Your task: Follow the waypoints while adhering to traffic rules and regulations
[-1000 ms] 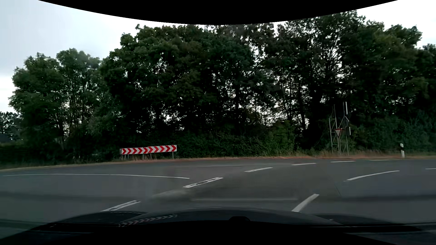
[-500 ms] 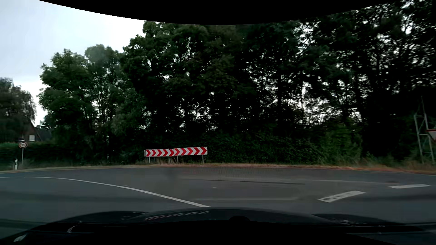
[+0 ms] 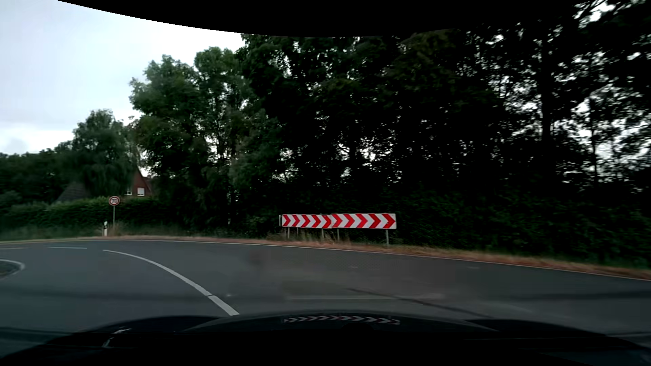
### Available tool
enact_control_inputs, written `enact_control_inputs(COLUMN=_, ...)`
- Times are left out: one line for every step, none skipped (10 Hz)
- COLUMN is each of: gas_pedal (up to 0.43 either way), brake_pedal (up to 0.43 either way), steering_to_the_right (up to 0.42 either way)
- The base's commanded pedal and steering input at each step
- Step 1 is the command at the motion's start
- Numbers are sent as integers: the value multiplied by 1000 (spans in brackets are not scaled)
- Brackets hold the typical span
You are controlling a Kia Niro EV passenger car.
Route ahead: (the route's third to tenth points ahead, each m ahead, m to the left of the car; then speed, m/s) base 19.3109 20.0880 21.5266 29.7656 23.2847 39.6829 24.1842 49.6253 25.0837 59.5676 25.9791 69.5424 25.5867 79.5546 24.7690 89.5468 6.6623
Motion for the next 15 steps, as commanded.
enact_control_inputs(gas_pedal=209, brake_pedal=0, steering_to_the_right=-322)
enact_control_inputs(gas_pedal=220, brake_pedal=0, steering_to_the_right=-277)
enact_control_inputs(gas_pedal=220, brake_pedal=0, steering_to_the_right=-256)
enact_control_inputs(gas_pedal=220, brake_pedal=0, steering_to_the_right=-235)
enact_control_inputs(gas_pedal=220, brake_pedal=0, steering_to_the_right=-227)
enact_control_inputs(gas_pedal=220, brake_pedal=0, steering_to_the_right=-227)
enact_control_inputs(gas_pedal=220, brake_pedal=0, steering_to_the_right=-226)
enact_control_inputs(gas_pedal=220, brake_pedal=0, steering_to_the_right=-226)
enact_control_inputs(gas_pedal=240, brake_pedal=0, steering_to_the_right=-225)
enact_control_inputs(gas_pedal=260, brake_pedal=0, steering_to_the_right=-227)
enact_control_inputs(gas_pedal=260, brake_pedal=0, steering_to_the_right=-237)
enact_control_inputs(gas_pedal=260, brake_pedal=0, steering_to_the_right=-247)
enact_control_inputs(gas_pedal=260, brake_pedal=0, steering_to_the_right=-246)
enact_control_inputs(gas_pedal=260, brake_pedal=0, steering_to_the_right=-240)
enact_control_inputs(gas_pedal=268, brake_pedal=0, steering_to_the_right=-231)
